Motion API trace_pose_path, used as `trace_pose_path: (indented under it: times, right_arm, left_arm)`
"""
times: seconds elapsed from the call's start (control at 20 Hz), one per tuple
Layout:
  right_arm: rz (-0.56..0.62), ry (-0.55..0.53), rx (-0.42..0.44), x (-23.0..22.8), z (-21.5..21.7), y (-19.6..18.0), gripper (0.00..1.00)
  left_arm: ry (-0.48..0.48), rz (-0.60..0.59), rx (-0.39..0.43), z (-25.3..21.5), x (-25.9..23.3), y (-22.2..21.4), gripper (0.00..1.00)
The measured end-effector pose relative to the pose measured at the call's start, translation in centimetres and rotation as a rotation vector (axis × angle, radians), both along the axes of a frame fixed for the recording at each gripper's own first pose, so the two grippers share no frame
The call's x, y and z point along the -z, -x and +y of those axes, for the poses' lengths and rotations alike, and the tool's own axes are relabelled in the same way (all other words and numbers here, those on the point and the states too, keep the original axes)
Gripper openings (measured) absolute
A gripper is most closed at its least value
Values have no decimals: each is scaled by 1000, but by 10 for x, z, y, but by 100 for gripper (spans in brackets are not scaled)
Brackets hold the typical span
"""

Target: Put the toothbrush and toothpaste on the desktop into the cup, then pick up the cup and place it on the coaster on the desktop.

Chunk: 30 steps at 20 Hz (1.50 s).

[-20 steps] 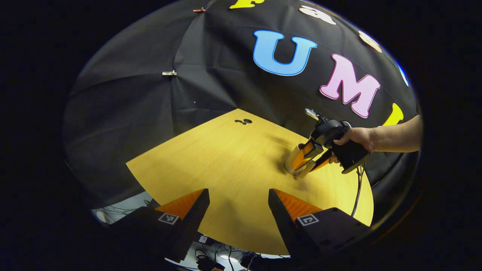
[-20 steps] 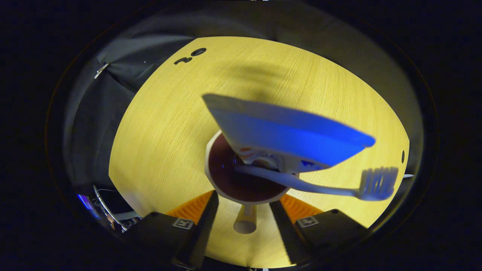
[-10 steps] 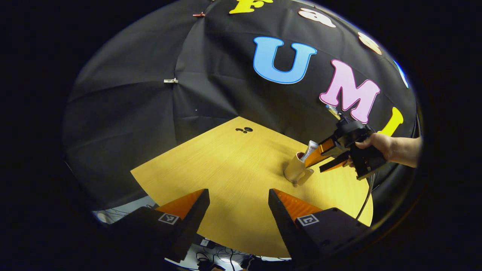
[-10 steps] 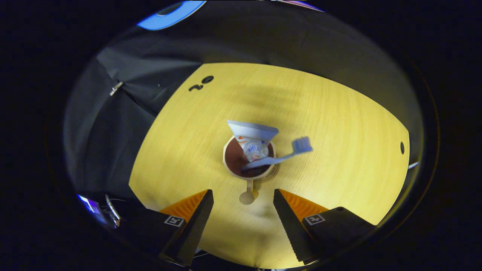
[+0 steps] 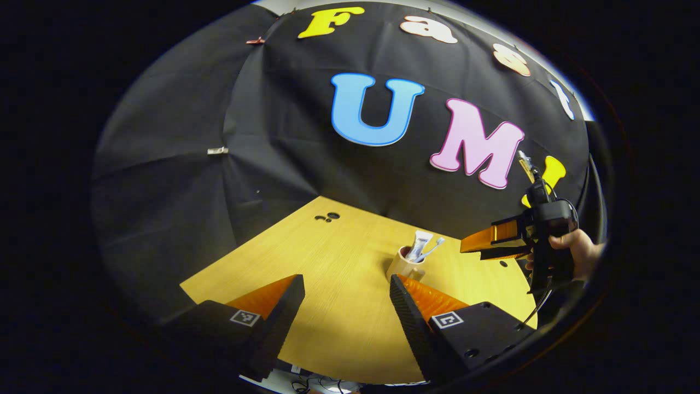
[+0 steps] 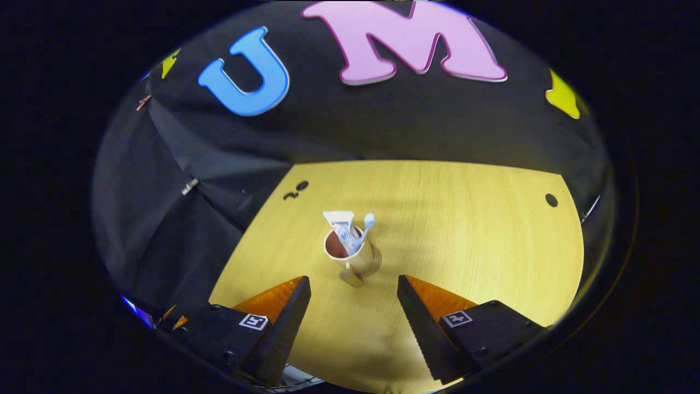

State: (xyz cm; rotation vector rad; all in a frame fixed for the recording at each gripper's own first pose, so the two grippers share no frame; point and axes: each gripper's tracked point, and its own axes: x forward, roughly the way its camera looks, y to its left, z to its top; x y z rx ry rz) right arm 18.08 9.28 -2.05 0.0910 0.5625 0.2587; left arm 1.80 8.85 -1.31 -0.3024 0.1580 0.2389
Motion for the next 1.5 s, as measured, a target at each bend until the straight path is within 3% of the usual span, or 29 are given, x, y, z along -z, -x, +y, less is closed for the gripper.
trace_pose_path:
  times: [0.3, 0.6, 1.05, 1.5]
  right_arm:
    - [-286, -1, 37, -67, -22, 45, 98]
    - [-527, 13, 86, -116, -39, 103, 98]
    - [-625, 84, 43, -123, -25, 158, 98]
    - [-581, 68, 105, -112, -55, 162, 98]
  left_arm:
    - [-84, -77, 76, -25, -53, -8, 98]
    - [-184, -209, 97, -46, -101, -4, 98]
    - [-174, -274, 129, -67, -110, 10, 98]
    - [-159, -267, 167, -83, -102, 8, 98]
